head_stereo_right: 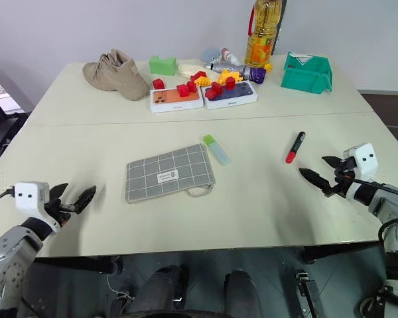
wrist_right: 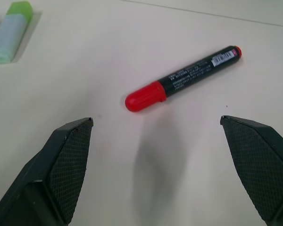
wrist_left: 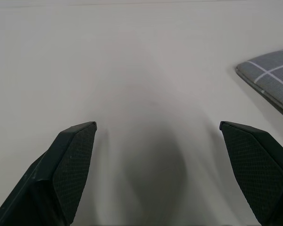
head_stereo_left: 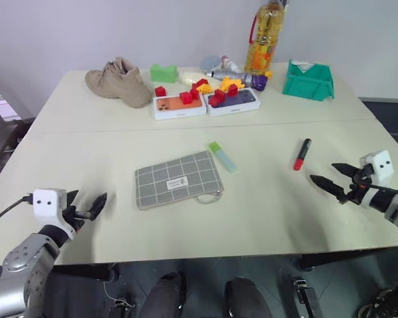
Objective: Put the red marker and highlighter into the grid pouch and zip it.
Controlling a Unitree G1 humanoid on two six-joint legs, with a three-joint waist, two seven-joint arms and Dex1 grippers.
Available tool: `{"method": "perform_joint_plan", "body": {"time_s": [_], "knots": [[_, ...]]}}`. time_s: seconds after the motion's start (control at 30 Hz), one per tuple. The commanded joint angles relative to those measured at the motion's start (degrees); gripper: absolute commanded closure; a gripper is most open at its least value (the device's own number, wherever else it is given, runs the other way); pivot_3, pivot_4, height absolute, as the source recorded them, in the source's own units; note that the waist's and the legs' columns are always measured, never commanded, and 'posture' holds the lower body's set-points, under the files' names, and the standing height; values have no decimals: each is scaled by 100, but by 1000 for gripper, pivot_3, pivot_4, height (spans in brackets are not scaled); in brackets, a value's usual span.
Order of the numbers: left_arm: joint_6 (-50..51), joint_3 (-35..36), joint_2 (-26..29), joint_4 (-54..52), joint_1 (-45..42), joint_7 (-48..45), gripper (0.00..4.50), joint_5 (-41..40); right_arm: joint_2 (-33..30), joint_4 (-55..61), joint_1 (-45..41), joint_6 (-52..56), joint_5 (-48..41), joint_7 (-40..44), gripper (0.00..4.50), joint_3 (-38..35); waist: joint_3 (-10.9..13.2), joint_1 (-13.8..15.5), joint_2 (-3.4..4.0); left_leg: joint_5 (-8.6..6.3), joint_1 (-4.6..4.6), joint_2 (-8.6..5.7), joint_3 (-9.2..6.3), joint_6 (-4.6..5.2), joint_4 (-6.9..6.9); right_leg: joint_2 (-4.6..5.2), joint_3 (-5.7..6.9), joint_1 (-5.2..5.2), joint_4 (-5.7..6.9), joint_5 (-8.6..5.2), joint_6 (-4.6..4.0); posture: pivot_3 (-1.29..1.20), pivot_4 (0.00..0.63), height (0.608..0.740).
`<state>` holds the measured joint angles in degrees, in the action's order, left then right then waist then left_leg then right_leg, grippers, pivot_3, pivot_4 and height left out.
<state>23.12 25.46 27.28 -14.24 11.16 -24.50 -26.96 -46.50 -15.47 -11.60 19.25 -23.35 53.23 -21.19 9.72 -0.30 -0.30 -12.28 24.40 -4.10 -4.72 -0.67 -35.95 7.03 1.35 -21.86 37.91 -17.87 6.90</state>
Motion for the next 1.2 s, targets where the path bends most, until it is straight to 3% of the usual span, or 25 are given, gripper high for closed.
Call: {"method": "perform_joint_plan", "body": {"time_s": [0.03,0.2,0.5,0.6,0.7,0.83,0.97,1.2], "knots": [[-44,161,7,-271,57,39,22,-56,-41,85,-147,-64,-61,44,0,-30,0,3,0,0,0,0,0,0,0,0,0,0,0,0,0,0,150,739],[-60,183,-97,-249,-10,38,22,-168,47,250,-219,-38,-93,22,0,71,0,53,0,0,0,0,0,0,0,1,0,1,-3,0,0,0,150,739],[-376,-9,-159,-141,-181,26,22,121,828,1832,-547,639,-547,-152,0,829,1,95,-1,-1,2,-1,1,0,0,1,-1,-1,-6,1,0,0,150,739],[-495,-87,-207,-114,-157,11,0,221,1136,2281,-762,937,-704,-192,860,1228,1,101,-1,-1,2,0,-2,0,0,1,0,-2,-6,1,0,0,150,739],[-586,-253,-258,-60,-141,-38,0,320,1717,2629,-1143,1127,-382,-525,2332,2145,1,78,-1,-1,2,-1,-1,0,1,1,-1,-2,-9,1,0,0,150,739],[-666,-324,-237,5,-186,-86,0,371,2196,2696,-1266,1184,-112,-880,4414,2706,1,113,-3,-1,5,-1,-7,-1,13,-2,0,-34,-9,2,-2,0,150,739],[-772,-408,-189,-12,-131,-158,0,482,2728,2251,-1437,1263,544,-1569,4414,3303,0,85,-6,-1,5,-5,-5,-2,13,0,0,-36,-13,3,-1,0,150,739],[-1110,-482,-42,-122,16,-379,0,745,2870,1340,-1535,1435,1111,-2041,4414,3459,-1,89,-6,3,4,-5,-4,-7,15,-3,3,-41,-7,6,-5,0,150,739]]}}
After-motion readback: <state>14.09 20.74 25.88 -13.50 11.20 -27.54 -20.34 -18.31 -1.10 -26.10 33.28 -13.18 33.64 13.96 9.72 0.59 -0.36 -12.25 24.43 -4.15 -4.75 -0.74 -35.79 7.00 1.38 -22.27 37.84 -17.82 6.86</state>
